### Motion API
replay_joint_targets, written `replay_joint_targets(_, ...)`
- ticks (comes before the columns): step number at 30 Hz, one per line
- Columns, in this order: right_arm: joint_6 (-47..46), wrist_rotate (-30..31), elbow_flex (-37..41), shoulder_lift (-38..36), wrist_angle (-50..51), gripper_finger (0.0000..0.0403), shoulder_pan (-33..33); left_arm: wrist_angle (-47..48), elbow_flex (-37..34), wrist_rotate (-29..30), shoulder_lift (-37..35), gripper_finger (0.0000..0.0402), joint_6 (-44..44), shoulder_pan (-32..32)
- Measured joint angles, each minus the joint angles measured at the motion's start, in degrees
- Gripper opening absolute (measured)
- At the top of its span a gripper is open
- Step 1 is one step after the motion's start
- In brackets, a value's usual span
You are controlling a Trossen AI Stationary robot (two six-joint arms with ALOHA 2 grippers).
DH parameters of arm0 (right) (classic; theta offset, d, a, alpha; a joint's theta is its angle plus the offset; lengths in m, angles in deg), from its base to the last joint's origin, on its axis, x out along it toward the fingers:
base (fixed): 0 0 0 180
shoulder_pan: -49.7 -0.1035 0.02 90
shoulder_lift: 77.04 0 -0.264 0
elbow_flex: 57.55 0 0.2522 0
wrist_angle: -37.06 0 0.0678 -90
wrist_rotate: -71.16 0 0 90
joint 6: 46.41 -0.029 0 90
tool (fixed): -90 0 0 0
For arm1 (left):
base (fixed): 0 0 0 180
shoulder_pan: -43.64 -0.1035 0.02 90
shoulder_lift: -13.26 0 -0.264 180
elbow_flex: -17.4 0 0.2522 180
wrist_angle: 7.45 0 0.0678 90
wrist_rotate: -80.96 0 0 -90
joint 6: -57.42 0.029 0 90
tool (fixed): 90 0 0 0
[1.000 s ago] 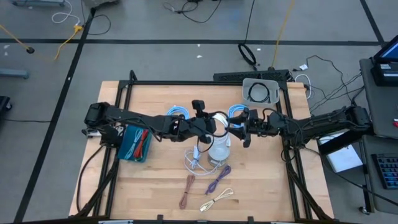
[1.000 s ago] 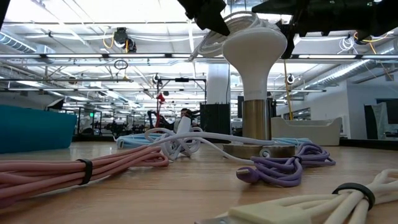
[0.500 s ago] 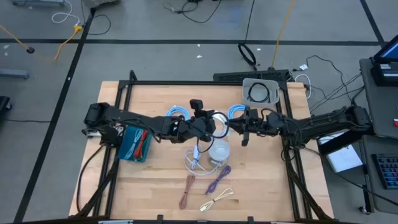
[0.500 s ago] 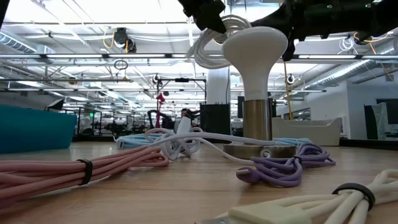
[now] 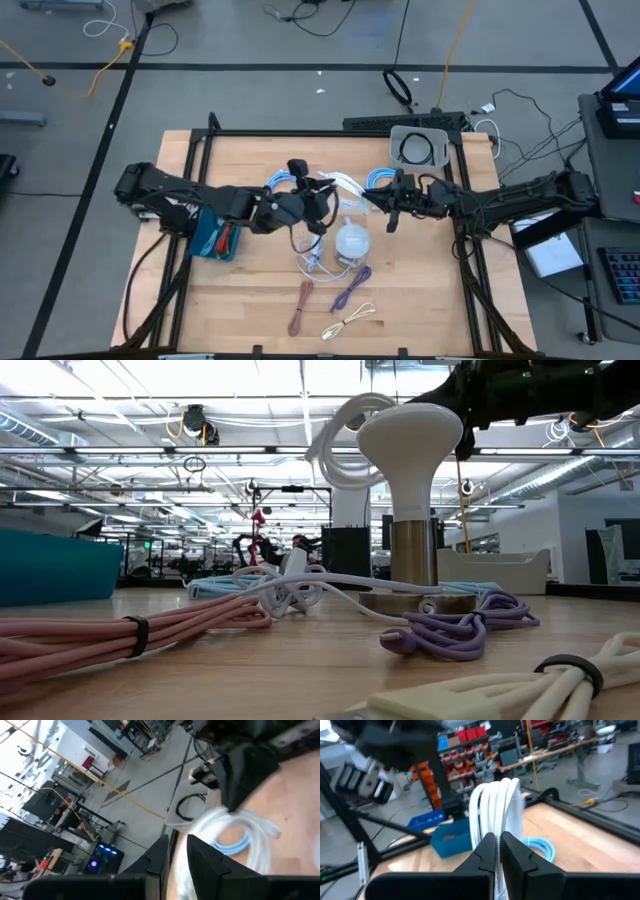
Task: Pick & Place USB Port
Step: Put the white HDMI cable into the gray bin
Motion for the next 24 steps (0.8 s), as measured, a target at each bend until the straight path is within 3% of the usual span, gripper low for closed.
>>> replay_joint_targets(6, 0.34, 5.58, -0.02, -2.55, 6.28, 0.0003, 2.67, 12.46, -0.02, 6.49, -4.51, 0.0071, -8.09, 3.70)
replay_joint_targets(11, -1.25, 21.59, 0.00, -9.70, 21.38, 0.0003, 6.50, 28.12, -0.57, 10.93, -6.12, 0.0071, -22.38, 7.28)
replay_joint_targets(13, 0.08, 28.68, -0.43, -13.62, 25.88, 0.0003, 7.80, 31.08, -2.38, 14.19, -6.44, 0.0071, -26.84, 8.90)
replay_joint_targets(16, 4.72, 34.27, -1.75, -19.52, 29.34, 0.0003, 9.70, 33.27, -7.05, 16.56, -7.10, 0.0071, -32.55, 11.49)
replay_joint_targets(20, 8.36, 33.70, -4.94, -26.88, 36.79, 0.0003, 11.82, 32.76, -14.43, 17.43, -8.54, 0.0071, -41.38, 13.86)
replay_joint_targets(24, 8.82, 28.24, -9.16, -31.48, 51.35, 0.0003, 14.18, 31.12, -22.31, 17.98, -9.30, 0.0072, -50.01, 16.15)
